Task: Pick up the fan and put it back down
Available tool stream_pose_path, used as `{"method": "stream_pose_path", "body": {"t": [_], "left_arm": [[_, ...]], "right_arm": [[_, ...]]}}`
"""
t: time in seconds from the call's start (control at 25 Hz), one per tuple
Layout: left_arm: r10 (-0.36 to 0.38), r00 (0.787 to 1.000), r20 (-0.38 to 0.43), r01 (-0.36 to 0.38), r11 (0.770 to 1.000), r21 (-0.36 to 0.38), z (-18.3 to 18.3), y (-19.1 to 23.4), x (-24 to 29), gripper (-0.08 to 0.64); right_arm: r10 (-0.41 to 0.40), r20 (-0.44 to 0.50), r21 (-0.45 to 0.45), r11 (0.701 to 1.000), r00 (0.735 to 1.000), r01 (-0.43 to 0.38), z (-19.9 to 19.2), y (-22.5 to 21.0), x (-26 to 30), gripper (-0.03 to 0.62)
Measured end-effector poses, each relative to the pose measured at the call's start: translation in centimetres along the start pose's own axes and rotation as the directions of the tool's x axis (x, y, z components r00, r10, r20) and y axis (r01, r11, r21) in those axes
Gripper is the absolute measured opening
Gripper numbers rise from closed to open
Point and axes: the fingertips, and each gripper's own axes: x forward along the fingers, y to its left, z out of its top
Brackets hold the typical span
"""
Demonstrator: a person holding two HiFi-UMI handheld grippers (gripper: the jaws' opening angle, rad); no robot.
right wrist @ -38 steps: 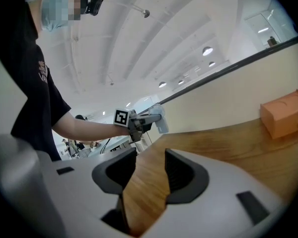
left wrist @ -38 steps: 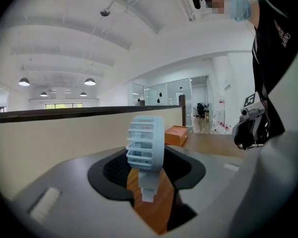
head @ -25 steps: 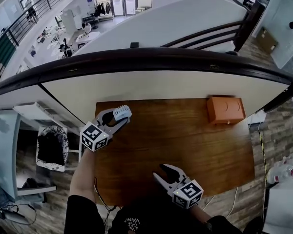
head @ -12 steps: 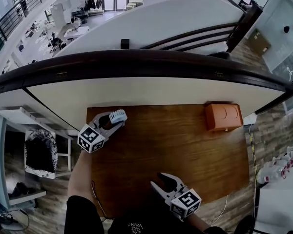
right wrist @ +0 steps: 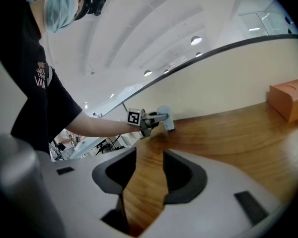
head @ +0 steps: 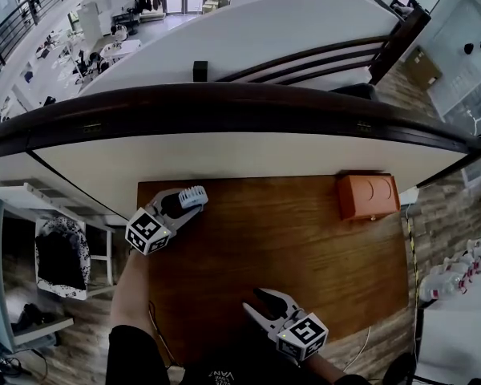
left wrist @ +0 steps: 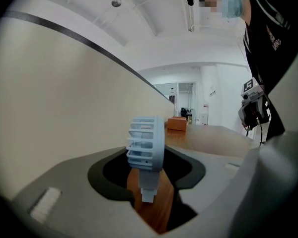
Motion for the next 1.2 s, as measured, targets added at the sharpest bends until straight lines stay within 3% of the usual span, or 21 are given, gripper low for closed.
{"method": "stream_pose_path", "body": {"t": [0.56, 0.8, 1.2], "left_arm": [[-0.044, 0.999, 0.005, 0.044, 0.999, -0.008, -0.7, 0.8, 0.0, 0.193], [-0.001, 1.0, 0.02, 0.002, 0.999, -0.034, -0.7, 1.7, -0.2, 0.198], [0.054, 0.998, -0.029, -0.055, 0.998, -0.035, -1.4, 2.1, -0.4, 0.25]], "right_arm": [[0.012, -0.033, 0.002, 1.0, 0.999, -0.012, -0.2, -0.8, 1.1, 0.153], [0.017, -0.037, 0.003, 1.0, 0.999, -0.016, -0.1, -0.9, 1.5, 0.153], [0.011, -0.027, -0.01, 1.0, 1.0, -0.011, 0.1, -1.0, 1.1, 0.153]]}}
